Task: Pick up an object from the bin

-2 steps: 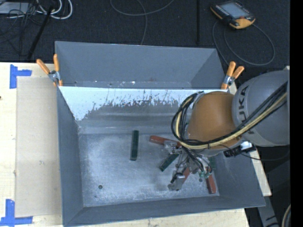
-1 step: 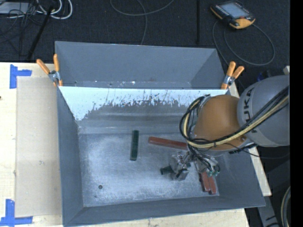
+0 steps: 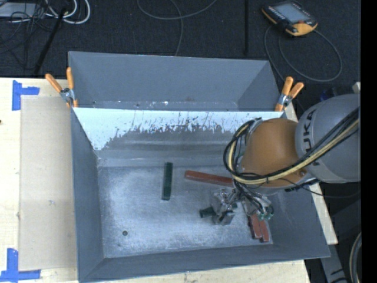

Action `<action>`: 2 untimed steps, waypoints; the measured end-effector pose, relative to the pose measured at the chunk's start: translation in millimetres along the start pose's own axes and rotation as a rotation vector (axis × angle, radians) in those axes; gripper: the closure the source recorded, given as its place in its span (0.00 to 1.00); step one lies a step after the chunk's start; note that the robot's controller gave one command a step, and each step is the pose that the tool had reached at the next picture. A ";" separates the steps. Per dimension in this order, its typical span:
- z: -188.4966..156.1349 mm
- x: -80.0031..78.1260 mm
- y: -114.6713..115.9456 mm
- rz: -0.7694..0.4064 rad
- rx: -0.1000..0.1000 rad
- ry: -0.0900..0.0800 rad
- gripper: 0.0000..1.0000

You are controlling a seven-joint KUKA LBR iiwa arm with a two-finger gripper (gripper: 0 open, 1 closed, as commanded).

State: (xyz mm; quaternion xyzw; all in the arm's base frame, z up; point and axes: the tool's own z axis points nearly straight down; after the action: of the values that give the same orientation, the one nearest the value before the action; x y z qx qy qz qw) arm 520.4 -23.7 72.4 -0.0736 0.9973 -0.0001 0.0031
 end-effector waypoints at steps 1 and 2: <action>-90.8 5.2 -11.5 -0.019 -0.002 0.010 0.00; -150.2 6.1 -19.8 -0.030 -0.002 0.010 0.00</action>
Offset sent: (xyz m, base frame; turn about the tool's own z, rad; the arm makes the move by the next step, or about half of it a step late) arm 0.0000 0.0000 0.0000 0.0000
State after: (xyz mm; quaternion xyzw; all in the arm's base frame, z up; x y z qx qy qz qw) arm 516.4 -44.2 222.6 -0.0884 0.9961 0.0007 -0.0018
